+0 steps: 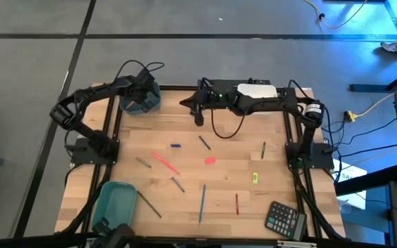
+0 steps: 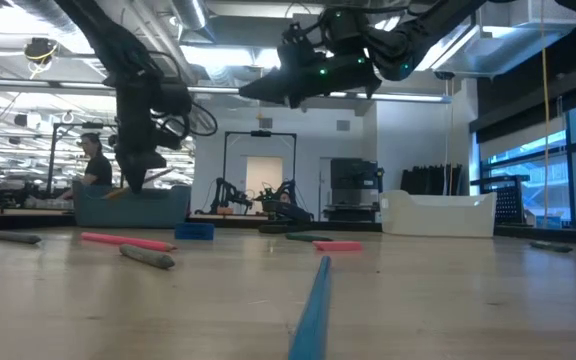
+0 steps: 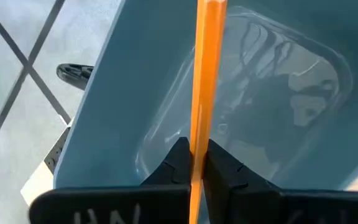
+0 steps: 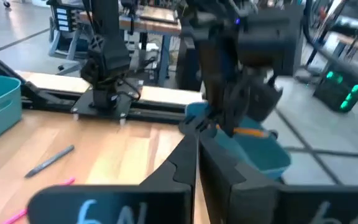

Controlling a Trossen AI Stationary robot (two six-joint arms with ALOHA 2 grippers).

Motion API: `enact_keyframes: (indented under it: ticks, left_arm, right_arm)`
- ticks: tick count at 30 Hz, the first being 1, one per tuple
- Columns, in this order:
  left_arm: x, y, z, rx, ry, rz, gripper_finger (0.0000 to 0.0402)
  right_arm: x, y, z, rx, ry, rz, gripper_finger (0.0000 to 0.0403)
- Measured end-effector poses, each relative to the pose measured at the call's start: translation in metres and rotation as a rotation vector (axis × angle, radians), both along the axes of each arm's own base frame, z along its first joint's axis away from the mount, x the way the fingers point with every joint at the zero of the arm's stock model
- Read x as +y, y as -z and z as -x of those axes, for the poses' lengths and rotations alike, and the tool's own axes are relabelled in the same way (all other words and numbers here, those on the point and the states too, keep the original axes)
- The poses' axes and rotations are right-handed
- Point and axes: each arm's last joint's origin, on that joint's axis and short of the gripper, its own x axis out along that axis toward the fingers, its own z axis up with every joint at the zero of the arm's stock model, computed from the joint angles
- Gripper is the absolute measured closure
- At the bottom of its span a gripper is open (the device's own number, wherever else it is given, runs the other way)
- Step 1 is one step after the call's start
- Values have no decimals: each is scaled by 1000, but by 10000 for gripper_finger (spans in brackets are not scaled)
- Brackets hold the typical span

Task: Sort crayons/erasers/pens/pencils in bins
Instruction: Put the yellow pencil into the blue bin, then put the pink pencil into the blue bin

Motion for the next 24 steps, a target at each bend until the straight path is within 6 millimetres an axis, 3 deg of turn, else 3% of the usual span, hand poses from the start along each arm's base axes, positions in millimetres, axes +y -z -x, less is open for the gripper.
enact_keyframes:
  ticks: [14, 24]
  left_arm:
    - [10, 27, -8, 88, 71, 94, 355]
    - [13, 28, -8, 139, 51, 55, 297]
  right_arm:
    - [-1, 3, 0, 28, 24, -54, 381]
    - [-2, 5, 1, 48, 28, -61, 381]
